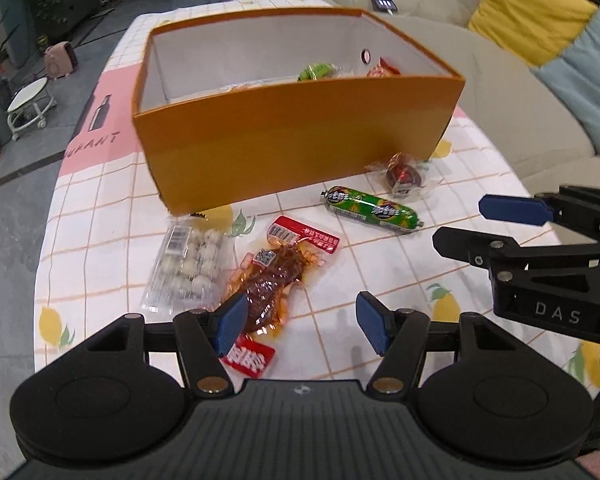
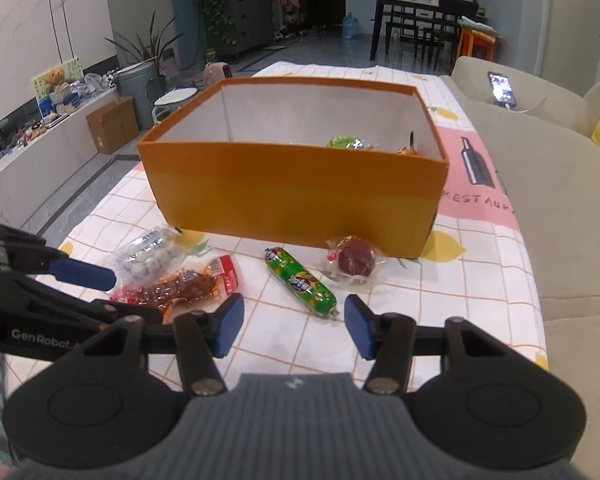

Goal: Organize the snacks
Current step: 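Withdraw both tools from the box back toward the remaining snacks, then grasp the braised meat pack with the left tool while the right tool grasps the green sausage stick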

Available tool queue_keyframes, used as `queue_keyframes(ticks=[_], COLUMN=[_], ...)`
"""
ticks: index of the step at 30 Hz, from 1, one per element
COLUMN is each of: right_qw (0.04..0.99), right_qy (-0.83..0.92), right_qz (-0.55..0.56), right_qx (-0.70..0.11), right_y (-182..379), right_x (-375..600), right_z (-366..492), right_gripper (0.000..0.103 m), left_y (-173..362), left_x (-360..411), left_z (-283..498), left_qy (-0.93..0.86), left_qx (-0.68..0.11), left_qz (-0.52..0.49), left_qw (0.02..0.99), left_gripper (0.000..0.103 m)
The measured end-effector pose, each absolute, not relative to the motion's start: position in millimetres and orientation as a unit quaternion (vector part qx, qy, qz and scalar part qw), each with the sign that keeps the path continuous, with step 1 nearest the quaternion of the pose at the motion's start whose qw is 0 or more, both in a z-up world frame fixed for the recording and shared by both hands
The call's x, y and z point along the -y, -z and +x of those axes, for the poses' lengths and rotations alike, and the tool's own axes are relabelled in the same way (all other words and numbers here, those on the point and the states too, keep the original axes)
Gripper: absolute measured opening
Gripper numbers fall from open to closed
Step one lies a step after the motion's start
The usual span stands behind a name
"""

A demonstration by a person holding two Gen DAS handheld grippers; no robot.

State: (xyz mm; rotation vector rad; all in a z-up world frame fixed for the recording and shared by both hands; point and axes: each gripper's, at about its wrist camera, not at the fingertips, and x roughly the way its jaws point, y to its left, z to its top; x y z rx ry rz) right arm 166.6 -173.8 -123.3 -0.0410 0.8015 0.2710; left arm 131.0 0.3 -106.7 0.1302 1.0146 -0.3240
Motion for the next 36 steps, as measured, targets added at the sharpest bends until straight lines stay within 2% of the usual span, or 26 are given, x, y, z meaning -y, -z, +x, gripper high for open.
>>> queue_keyframes(ticks=[3, 15, 21, 23, 25, 34, 36], right_qw=[0.907, 0.893, 0.886, 0.886, 0.882, 0.868, 0.867], right_qy=[-0.139, -0.133, -0.138, -0.139, -0.138, -0.116, -0.115], right_qz=[-0.03, -0.047, -0.032, -0.029, -0.02, 0.019, 0.019], right_qx=[-0.396, -0.428, -0.441, -0.442, -0.449, -0.483, -0.485], right_y=[132.5, 170.3, 175.2, 174.1, 174.0, 168.0, 167.3], right_x=[170.4, 170.8, 167.5, 167.6, 168.2, 175.8, 176.8], right_z=[179.3, 226.1, 231.2, 226.5, 220.9, 190.2, 183.2], right_gripper=[0.049, 0.048, 0.032, 0.02, 0.016, 0.014, 0.015], left_y=[117.5, 146.9, 144.7, 143.5, 142.4, 138.1, 138.1], left_x=[2.2, -0.5, 5.0, 5.7, 5.5, 7.2, 9.4], left_z=[144.0, 172.2, 170.3, 168.5, 166.9, 156.1, 153.6], left_qy=[0.161, 0.152, 0.157, 0.16, 0.163, 0.166, 0.167], left_qx=[-0.502, -0.53, -0.52, -0.523, -0.529, -0.551, -0.55], left_qz=[0.069, 0.083, 0.086, 0.068, 0.044, -0.033, -0.025], left_qw=[0.847, 0.83, 0.835, 0.834, 0.832, 0.817, 0.818], left_gripper=[0.073, 0.072, 0.055, 0.05, 0.044, 0.044, 0.052])
